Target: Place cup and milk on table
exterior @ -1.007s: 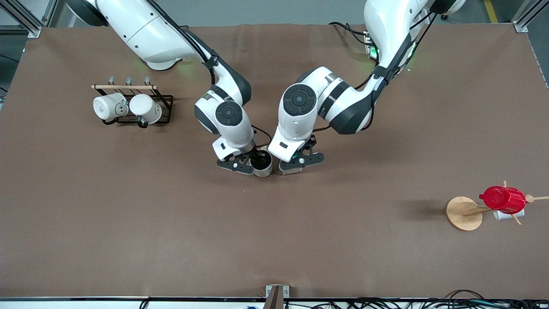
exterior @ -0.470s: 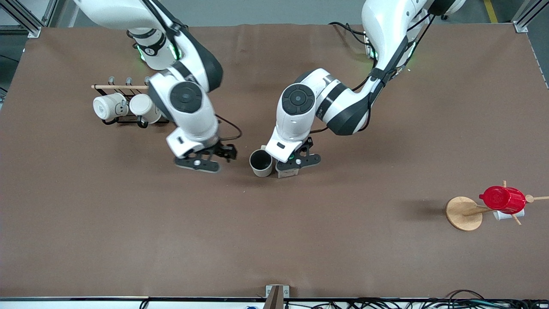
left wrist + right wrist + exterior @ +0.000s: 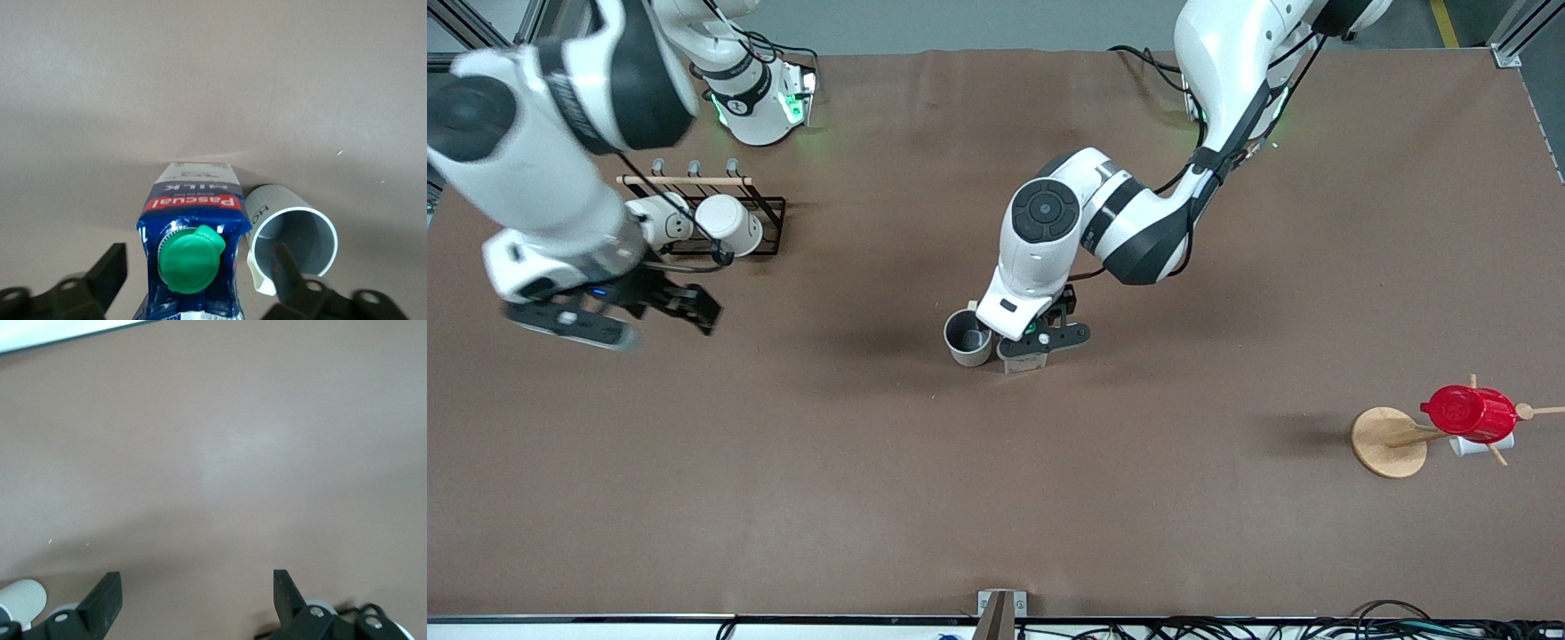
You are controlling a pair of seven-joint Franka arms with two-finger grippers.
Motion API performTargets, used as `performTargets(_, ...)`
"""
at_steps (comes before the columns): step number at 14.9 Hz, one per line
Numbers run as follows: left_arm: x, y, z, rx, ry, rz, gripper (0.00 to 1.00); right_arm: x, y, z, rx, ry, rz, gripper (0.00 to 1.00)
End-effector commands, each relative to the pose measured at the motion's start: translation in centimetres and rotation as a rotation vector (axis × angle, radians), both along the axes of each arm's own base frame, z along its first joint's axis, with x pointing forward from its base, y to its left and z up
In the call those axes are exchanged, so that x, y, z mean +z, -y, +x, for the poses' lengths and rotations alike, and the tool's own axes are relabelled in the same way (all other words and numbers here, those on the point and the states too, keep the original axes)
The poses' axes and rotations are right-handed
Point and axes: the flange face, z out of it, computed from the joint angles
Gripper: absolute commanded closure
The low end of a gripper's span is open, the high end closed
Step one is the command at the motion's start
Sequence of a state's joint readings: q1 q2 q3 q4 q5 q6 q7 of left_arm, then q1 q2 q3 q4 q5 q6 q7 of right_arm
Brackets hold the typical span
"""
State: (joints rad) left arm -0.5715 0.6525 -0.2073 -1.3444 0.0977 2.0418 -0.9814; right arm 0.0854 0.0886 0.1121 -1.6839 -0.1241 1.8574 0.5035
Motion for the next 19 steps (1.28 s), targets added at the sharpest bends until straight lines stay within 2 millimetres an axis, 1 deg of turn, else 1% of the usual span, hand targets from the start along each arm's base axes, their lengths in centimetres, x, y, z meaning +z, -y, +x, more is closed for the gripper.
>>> performTargets(1,5.5,-1.8,1.2,0.021,0.068,-0.013,0.00,3.1,4.0,-2.3,-0.036,-0.012,0.051,0.00)
performTargets(2,7.7,-4.4,2.6,0.060,0.088,-0.010,0.00,3.9,6.0,-2.9,0.007,-0.034,0.051,0.00)
performTargets(3,10.0,-6.8,3.7,0.094,0.102,-0.008,0.00,5.2,7.6,-3.5,0.043,-0.062,0.048,0.00)
performTargets(4,11.6,-9.5,4.7,0.119,0.101,0.003,0.00,6.9,8.4,-3.8,0.050,-0.079,0.046,0.00)
performTargets(5,13.4,-12.0,5.3,0.097,0.102,0.022,0.00,8.8,8.9,-4.0,0.046,-0.084,0.047,0.00)
performTargets(6,15.1,-14.5,5.8,0.038,0.115,0.051,0.00,10.0,9.3,-4.2,0.065,-0.085,0.046,0.00)
performTargets(8,19.1,-20.0,6.4,-0.082,0.134,0.116,0.00,10.9,10.9,-4.1,0.235,-0.083,0.024,0.00)
performTargets(9,21.0,-23.1,6.6,-0.114,0.135,0.131,0.00,10.9,11.9,-4.0,0.281,-0.081,0.031,0.00)
performTargets(10,22.6,-26.0,6.5,-0.155,0.127,0.139,0.00,11.0,13.2,-4.1,0.235,-0.075,0.066,0.00)
performTargets(11,24.2,-28.1,6.1,-0.181,0.120,0.153,0.00,10.6,13.8,-4.2,0.187,-0.084,0.087,0.00)
performTargets(12,25.4,-29.6,5.6,-0.208,0.113,0.160,0.00,9.7,13.9,-4.2,0.164,-0.096,0.095,0.00)
performTargets(13,26.2,-31.9,5.2,-0.224,0.089,0.169,0.00,9.8,13.7,-4.1,0.155,-0.082,0.096,0.00)
performTargets(14,27.2,-33.7,4.7,-0.251,0.078,0.175,0.00,10.0,13.4,-3.9,0.128,-0.068,0.096,0.00)
performTargets(15,28.2,-34.5,4.0,-0.283,0.074,0.175,0.00,10.1,13.2,-4.0,0.090,-0.069,0.098,0.00)
performTargets(17,28.9,-37.7,2.8,-0.288,0.035,0.128,0.00,9.9,12.8,-4.2,0.077,-0.083,0.101,0.00)
performTargets(18,29.3,-38.7,2.0,-0.309,0.031,0.091,0.00,9.9,12.6,-4.2,0.080,-0.085,0.100,0.00)
performTargets(19,29.4,-40.3,1.4,-0.330,0.026,0.094,0.00,10.0,12.8,-4.2,0.077,-0.081,0.102,0.00)
